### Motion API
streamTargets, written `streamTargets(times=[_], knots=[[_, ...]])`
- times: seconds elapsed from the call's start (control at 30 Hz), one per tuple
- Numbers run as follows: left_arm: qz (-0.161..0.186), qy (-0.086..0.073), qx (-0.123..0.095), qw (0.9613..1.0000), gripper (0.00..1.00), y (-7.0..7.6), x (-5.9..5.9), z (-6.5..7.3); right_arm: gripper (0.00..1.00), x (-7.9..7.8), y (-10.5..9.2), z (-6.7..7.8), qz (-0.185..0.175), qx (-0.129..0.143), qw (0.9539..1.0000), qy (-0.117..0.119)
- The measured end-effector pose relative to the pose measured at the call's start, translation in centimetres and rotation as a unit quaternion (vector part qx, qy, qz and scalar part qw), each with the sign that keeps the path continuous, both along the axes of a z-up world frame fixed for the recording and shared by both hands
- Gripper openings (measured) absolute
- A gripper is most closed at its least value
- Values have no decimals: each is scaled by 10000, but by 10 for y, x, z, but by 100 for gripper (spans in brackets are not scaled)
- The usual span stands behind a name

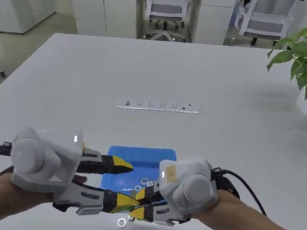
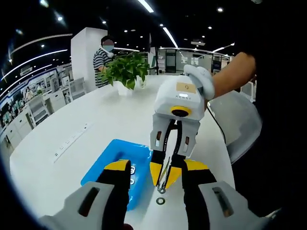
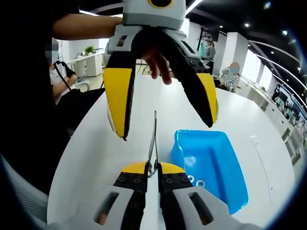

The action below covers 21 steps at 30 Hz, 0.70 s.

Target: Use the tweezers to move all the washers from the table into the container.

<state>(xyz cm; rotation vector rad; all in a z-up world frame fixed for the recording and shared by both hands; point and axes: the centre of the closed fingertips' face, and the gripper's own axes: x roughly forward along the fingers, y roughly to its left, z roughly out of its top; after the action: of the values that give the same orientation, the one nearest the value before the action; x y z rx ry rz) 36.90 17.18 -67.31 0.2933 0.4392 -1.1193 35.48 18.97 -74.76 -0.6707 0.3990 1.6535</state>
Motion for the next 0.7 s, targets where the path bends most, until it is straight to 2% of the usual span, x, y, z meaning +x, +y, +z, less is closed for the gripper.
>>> streamTargets(times=[0.23,0.53,0.7], knots=[[332,88,-67,9994,70,8,-6,-2,9,-3,-2,12,19,38,10000,-32],[630,143,-164,9978,85,18,-13,-2,9,-3,-5,25,-23,59,10000,-35],[754,187,-107,9969,94,21,-15,-6,9,0,-8,31,-36,55,10000,-62]])
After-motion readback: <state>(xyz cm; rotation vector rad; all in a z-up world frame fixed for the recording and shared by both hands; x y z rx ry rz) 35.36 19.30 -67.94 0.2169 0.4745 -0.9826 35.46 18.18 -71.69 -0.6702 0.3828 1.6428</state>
